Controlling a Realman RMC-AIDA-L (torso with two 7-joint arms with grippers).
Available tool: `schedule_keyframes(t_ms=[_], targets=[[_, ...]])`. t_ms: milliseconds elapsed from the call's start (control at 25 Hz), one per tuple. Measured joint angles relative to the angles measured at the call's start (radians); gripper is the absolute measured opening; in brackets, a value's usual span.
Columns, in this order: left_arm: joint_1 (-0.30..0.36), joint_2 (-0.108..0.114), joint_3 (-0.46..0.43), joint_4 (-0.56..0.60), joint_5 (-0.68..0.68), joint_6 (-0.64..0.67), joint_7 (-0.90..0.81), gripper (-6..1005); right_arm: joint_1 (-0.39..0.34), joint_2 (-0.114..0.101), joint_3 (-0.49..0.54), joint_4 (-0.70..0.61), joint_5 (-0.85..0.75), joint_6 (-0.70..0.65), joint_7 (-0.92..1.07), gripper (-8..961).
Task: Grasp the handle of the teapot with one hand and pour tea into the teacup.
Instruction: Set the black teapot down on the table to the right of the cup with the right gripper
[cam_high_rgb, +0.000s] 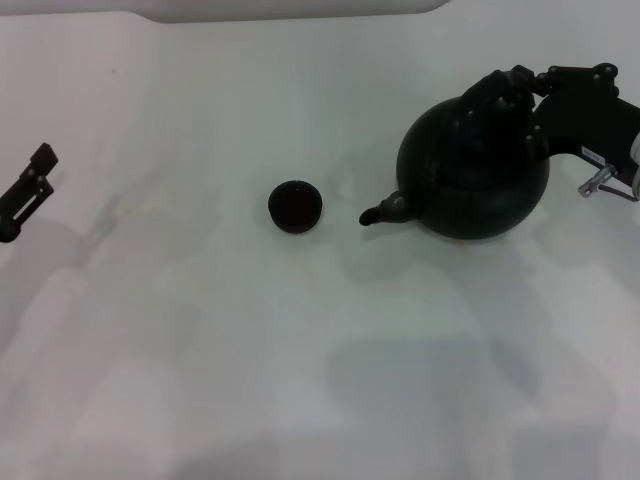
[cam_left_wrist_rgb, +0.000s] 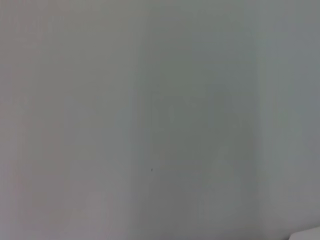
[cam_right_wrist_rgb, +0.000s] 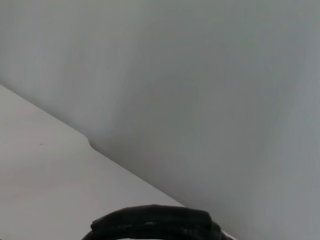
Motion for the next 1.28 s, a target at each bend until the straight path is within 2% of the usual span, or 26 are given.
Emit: schedule_keyframes(t_ms=[640, 1280], targets=[[-0.001, 0.002, -0.004, -0.004, 0.0, 0.001, 0.0, 755, 0.004, 0.0, 0.01, -0.01, 0.003, 0.007, 0.007, 156], [-0.001, 0.0, -0.002, 0.0, 0.0, 0.0, 0.0, 754, -0.001, -0.005, 0.031, -0.03, 0.003, 0.065, 0.008, 362]])
